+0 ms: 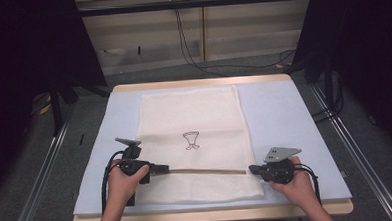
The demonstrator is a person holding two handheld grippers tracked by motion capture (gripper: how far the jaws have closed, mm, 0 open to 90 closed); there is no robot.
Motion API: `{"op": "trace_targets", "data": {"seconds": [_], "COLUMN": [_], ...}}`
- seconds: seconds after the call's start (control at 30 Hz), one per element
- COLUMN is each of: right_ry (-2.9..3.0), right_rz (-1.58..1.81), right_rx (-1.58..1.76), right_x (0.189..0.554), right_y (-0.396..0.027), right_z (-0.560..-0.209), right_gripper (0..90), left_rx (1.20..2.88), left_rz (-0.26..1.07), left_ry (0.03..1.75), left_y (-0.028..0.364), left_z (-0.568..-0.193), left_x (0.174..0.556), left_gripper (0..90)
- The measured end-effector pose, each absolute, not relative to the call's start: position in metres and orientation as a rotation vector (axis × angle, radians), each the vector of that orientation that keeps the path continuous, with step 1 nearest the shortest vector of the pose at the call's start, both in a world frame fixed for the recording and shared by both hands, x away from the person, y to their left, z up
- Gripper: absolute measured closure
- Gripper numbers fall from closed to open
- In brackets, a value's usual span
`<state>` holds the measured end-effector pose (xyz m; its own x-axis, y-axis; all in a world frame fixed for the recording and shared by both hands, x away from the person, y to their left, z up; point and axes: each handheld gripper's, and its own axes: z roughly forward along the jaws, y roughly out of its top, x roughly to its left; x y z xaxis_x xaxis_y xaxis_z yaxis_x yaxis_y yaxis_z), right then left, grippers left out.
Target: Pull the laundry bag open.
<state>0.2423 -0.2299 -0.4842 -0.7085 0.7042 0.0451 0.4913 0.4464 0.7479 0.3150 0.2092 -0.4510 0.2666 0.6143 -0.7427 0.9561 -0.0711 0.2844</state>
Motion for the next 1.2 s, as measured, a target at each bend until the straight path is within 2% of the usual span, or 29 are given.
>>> {"op": "trace_targets", "data": {"seconds": [1.2], "right_ry": [2.469], "right_rz": [1.121], "right_rx": [1.007], "right_x": [0.246], "right_y": [-0.231], "right_z": [-0.483], "right_gripper": [90.0], "left_rx": [1.697], "left_rz": [-0.490], "left_ry": [1.546], "left_y": [0.277], "left_z": [-0.453], "left_x": [0.303], "left_gripper": [87.2]}}
